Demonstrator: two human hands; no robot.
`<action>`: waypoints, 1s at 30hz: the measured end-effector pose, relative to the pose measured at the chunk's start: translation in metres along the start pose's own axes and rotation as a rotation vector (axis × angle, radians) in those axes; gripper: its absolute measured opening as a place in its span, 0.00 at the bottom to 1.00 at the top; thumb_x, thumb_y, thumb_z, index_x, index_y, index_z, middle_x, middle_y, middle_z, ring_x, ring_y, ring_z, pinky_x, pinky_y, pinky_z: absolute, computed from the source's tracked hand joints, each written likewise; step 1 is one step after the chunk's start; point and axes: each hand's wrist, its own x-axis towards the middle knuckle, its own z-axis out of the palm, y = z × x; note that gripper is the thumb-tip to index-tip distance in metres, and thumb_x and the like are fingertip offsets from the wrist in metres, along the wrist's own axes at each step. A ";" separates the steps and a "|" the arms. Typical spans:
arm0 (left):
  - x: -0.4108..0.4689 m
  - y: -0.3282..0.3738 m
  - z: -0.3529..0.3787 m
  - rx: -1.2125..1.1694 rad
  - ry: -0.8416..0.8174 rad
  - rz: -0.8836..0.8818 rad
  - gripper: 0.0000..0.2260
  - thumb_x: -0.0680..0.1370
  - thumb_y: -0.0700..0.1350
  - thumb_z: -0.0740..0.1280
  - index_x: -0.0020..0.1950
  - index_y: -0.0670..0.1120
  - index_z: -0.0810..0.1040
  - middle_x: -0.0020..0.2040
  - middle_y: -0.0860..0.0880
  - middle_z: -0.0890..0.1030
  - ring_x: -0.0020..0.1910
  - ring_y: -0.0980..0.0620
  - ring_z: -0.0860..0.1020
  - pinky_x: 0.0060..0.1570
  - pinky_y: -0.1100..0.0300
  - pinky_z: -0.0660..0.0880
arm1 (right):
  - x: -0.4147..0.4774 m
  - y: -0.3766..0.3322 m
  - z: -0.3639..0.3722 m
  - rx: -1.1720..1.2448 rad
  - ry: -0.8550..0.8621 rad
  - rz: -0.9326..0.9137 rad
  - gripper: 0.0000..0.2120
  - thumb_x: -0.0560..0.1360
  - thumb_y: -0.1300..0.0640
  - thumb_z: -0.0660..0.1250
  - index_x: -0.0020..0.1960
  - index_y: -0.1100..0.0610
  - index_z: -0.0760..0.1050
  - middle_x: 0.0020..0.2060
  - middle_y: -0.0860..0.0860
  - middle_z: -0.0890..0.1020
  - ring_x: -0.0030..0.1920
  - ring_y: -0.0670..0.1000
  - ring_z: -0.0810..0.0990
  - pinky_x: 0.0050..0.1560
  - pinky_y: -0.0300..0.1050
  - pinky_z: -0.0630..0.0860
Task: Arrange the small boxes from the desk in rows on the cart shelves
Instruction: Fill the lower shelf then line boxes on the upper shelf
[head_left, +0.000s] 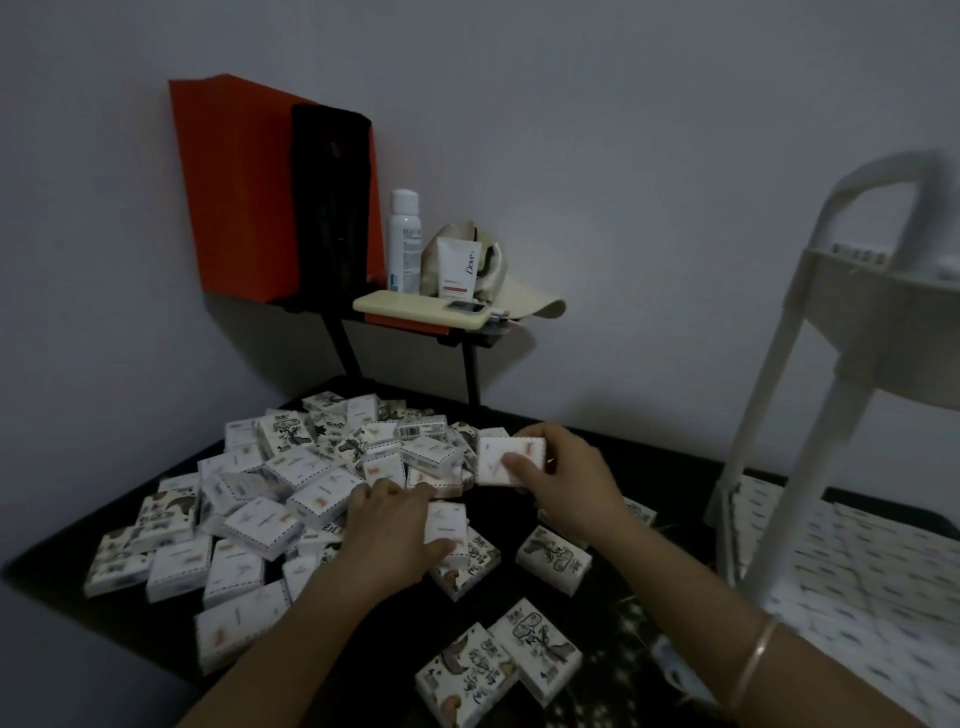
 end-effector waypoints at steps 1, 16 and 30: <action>0.001 0.001 -0.001 0.003 -0.014 0.015 0.30 0.75 0.64 0.64 0.73 0.54 0.63 0.66 0.49 0.74 0.69 0.47 0.64 0.67 0.51 0.56 | -0.002 0.000 -0.009 0.001 0.011 -0.005 0.10 0.76 0.48 0.69 0.56 0.49 0.75 0.46 0.46 0.82 0.43 0.47 0.81 0.47 0.48 0.79; -0.023 0.033 -0.031 -0.769 0.000 -0.053 0.22 0.67 0.49 0.79 0.53 0.53 0.70 0.45 0.53 0.80 0.39 0.53 0.82 0.38 0.59 0.79 | -0.066 -0.031 -0.096 -0.048 0.051 -0.155 0.11 0.76 0.51 0.69 0.58 0.46 0.76 0.45 0.45 0.82 0.38 0.43 0.81 0.44 0.46 0.80; -0.045 0.159 -0.181 -1.086 -0.142 0.388 0.10 0.76 0.36 0.69 0.56 0.46 0.80 0.48 0.48 0.85 0.46 0.52 0.83 0.43 0.63 0.78 | -0.125 -0.100 -0.267 -0.131 0.405 -0.343 0.16 0.68 0.48 0.75 0.54 0.45 0.78 0.44 0.43 0.81 0.27 0.39 0.74 0.29 0.30 0.68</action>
